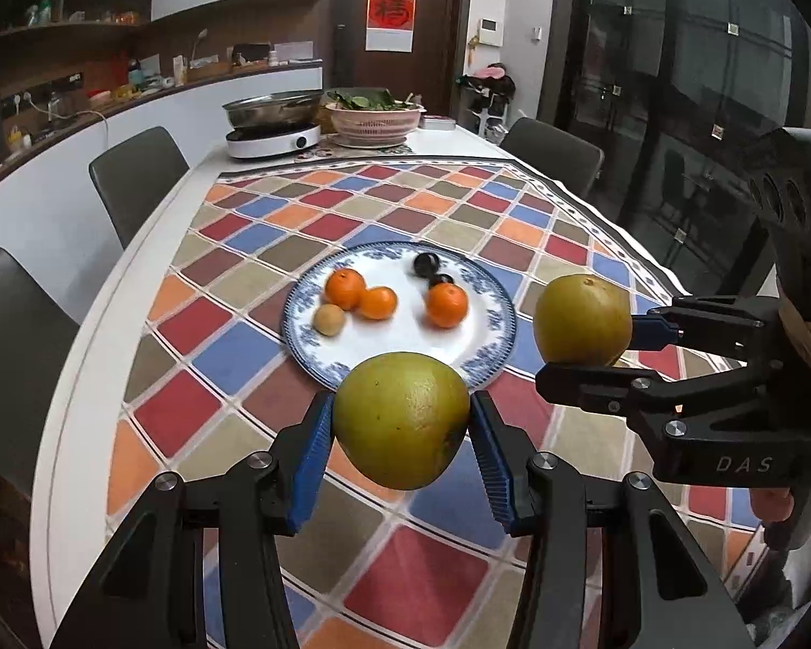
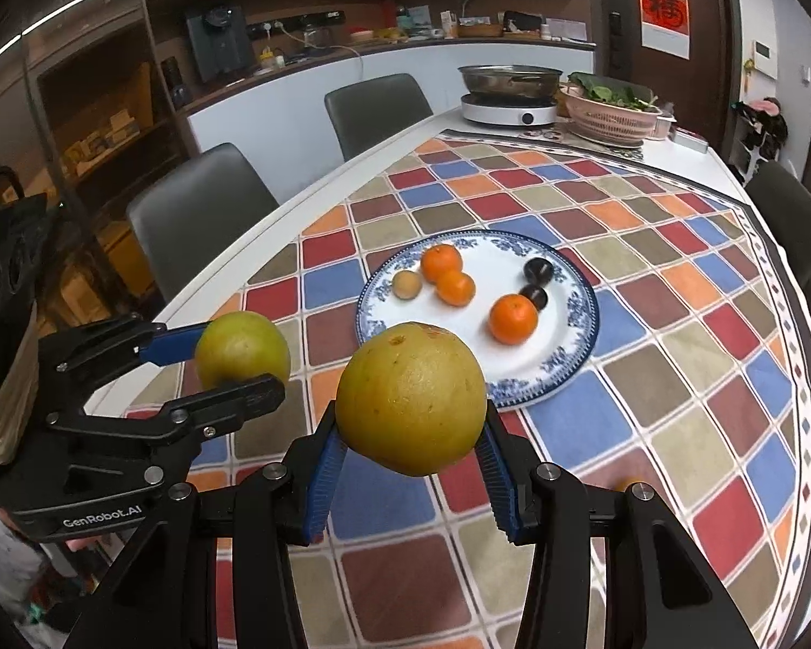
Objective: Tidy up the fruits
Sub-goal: 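Carry both pears over the plate and open both tools to release them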
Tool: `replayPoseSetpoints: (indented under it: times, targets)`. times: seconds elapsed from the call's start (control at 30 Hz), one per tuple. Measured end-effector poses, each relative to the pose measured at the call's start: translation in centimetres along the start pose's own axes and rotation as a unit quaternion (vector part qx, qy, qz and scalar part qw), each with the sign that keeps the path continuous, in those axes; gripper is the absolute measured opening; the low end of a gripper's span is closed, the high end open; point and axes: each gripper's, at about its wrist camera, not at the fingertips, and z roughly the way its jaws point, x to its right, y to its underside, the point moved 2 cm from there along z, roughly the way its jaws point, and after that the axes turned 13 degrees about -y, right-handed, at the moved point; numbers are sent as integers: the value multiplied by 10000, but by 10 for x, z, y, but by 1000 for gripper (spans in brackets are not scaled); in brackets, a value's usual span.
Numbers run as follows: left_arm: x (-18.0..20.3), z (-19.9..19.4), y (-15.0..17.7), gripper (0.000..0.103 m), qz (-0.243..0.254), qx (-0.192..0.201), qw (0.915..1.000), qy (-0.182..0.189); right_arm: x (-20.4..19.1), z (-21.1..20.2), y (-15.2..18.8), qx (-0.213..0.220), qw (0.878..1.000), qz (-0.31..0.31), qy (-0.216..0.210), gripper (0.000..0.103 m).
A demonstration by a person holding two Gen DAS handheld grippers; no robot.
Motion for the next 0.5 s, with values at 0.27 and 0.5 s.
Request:
replayPoseSetpoints:
  times: [0.27,0.5]
  targets:
    - [-9,36,-22,49,36,-84,9999,51,16,26,-19,-182,9998,46,-7,48]
    - [-9,74,-34,49,226,-321,9991,179,44,54,-23,-394,9984,400,51,48]
